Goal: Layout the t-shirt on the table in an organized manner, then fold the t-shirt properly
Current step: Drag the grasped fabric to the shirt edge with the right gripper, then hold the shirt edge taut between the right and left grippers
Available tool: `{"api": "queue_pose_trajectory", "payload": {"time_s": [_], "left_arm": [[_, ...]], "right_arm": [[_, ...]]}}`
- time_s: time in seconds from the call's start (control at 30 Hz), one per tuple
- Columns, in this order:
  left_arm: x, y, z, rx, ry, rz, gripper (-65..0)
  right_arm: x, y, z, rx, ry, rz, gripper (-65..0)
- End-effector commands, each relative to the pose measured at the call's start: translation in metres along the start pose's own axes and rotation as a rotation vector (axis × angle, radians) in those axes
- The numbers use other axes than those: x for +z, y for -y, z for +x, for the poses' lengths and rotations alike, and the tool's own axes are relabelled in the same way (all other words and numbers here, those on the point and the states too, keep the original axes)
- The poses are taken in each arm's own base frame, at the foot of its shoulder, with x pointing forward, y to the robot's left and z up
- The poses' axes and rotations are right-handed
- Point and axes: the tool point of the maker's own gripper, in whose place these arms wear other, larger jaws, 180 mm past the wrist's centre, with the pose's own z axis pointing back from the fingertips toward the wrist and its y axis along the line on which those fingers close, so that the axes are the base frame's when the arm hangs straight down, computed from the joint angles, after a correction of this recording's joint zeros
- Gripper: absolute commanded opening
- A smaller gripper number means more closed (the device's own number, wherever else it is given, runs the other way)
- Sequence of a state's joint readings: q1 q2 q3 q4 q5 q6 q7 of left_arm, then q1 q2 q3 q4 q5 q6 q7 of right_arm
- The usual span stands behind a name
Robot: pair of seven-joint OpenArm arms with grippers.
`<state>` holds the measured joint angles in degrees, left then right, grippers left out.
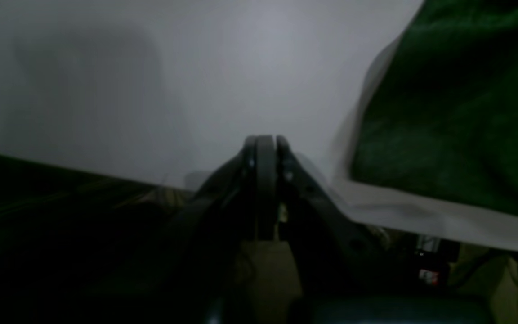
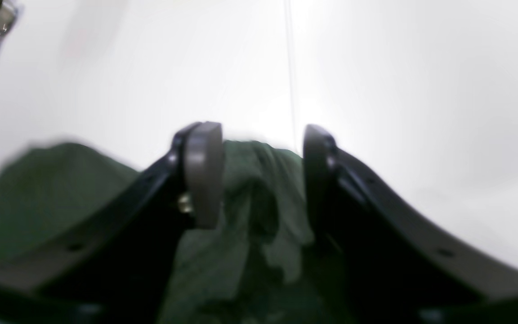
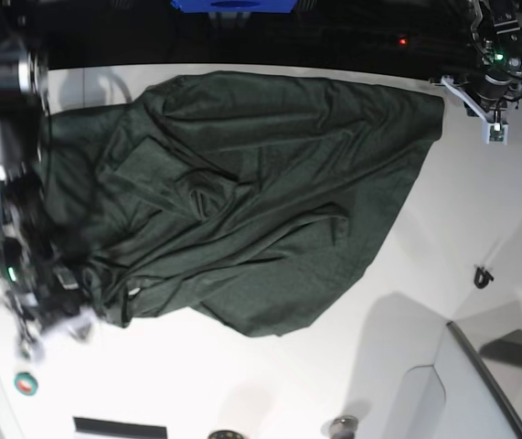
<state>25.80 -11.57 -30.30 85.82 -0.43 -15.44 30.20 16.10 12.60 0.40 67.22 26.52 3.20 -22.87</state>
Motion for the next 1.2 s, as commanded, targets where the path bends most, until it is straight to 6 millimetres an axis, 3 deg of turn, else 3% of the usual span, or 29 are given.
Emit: {"api": "queue_pose_trajectory", "payload": {"time_s": [0.0, 0.1, 0.2, 0.3, 0.53, 0.67, 0.83, 0.93, 1.07, 1.1, 1.17], "left_arm": [[0.003, -0.008, 0.011, -0.017, 0.033, 0.019, -65.0], [0.007, -0.007, 0.015, -0.025, 0.049, 0.018, -65.0], [0.014, -0.005, 0.023, -0.038, 0.077, 0.017, -65.0], [0.017, 0.001, 0.032, -0.011, 0.110, -0.002, -65.0], [0.023, 0.015, 0.049, 0.172, 0.187, -0.113, -65.0], [0.021, 0.014, 0.029, 0.190, 0.142, -0.114, -65.0], [0.018, -0.011, 0.009, 0.252, 0.106, -0.061, -64.0], [0.020, -0.012, 0.005, 0.229, 0.114, -0.120, -43.8], [0.027, 0.004, 0.000, 0.196, 0.130, -0.224, -19.4], [0.029, 0.008, -0.001, 0.196, 0.134, -0.244, -15.3], [0.031, 0.014, -0.004, 0.210, 0.139, -0.261, -14.2]], "right_arm": [[0.013, 0.002, 0.012, 0.012, 0.053, 0.006, -44.0], [0.053, 0.015, -0.020, 0.020, 0.057, -0.013, -50.6], [0.086, 0.036, -0.062, 0.003, 0.006, -0.063, -52.4], [0.116, 0.065, -0.099, -0.027, -0.050, -0.142, -64.5], [0.174, 0.137, -0.146, -0.254, -0.054, -0.392, -64.4], [0.193, 0.159, -0.156, -0.329, -0.034, -0.477, -52.7], [0.192, 0.145, -0.155, -0.263, -0.038, -0.358, -44.7], [0.188, 0.131, -0.160, -0.232, -0.086, -0.276, -38.4], [0.178, 0.117, -0.166, -0.219, -0.141, -0.196, -20.3], [0.176, 0.114, -0.169, -0.214, -0.148, -0.175, -15.5], [0.173, 0.108, -0.174, -0.211, -0.158, -0.141, -11.3]]}}
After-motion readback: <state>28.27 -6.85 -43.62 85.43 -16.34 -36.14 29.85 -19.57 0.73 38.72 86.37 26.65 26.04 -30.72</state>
